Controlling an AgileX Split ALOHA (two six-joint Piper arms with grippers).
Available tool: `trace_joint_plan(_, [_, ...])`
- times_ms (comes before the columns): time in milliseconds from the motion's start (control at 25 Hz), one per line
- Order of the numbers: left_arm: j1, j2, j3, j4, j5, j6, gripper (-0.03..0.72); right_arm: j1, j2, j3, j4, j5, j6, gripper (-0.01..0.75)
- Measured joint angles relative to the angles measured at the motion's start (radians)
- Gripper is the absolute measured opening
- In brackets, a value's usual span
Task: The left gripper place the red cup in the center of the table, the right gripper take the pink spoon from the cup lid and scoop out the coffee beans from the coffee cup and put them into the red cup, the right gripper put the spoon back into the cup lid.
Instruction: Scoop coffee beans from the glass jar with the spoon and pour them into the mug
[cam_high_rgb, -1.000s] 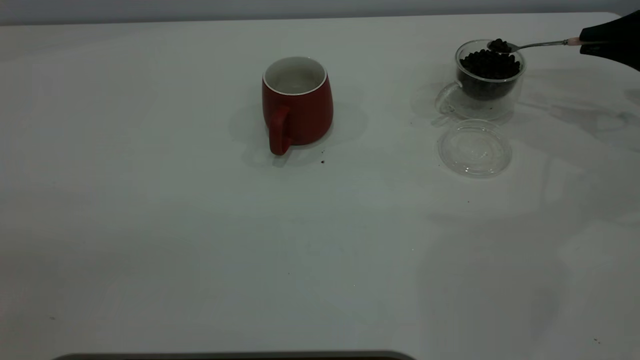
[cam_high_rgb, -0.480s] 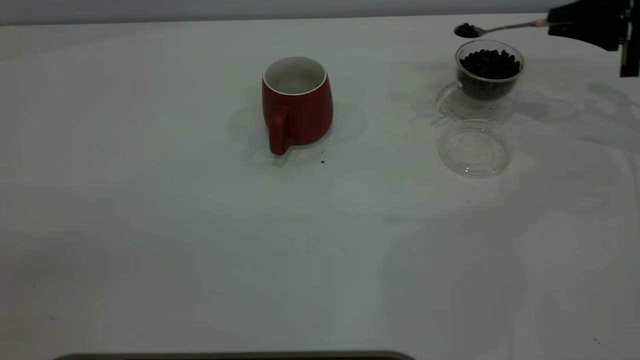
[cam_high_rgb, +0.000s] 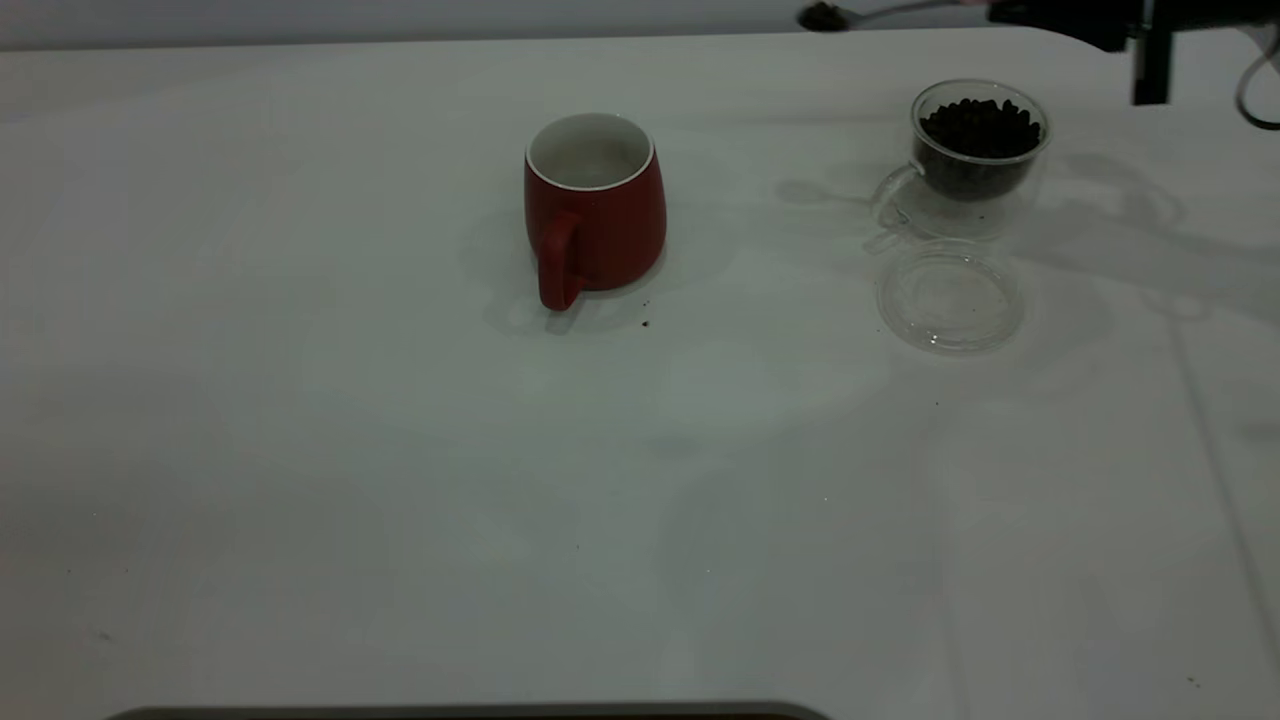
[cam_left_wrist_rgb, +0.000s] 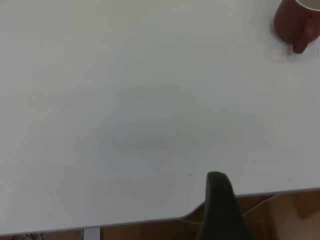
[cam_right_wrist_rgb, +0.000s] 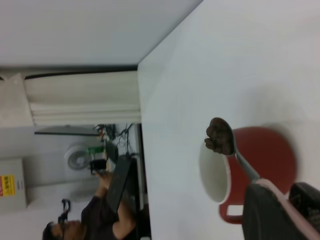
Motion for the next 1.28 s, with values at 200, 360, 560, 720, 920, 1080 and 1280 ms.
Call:
trace_joint_plan(200, [0.000,0.000,0.000,0.000,0.000,0.000,0.538,0.092,-0.001,0.000,0.021,0.000,0.006,0.095])
trace_joint_plan(360, [0.000,0.000,0.000,0.000,0.000,0.000,0.538,0.163,-0.001,0.000,0.047,0.000,0.009,0.095])
trace_joint_plan(560, [0.000,0.000,0.000,0.000,0.000,0.000,0.538,0.233,-0.001,0.000,0.071,-0.001,0.000,0.095])
trace_joint_plan(720, [0.000,0.000,0.000,0.000,0.000,0.001,0.538,0.278,-0.001,0.000,0.075,-0.052,-0.020,0.095])
trace_joint_plan(920, [0.000,0.000,0.000,0.000,0.000,0.002,0.538,0.308,-0.001,0.000,0.078,-0.163,-0.103,0.095])
trace_joint_plan(1080, [0.000,0.000,0.000,0.000,0.000,0.002,0.538,0.321,-0.001,0.000,0.079,-0.231,-0.207,0.095])
trace_joint_plan(1280, [0.000,0.000,0.000,0.000,0.000,0.002,0.538,0.346,-0.030,0.000,0.077,-0.283,-0.419,0.095])
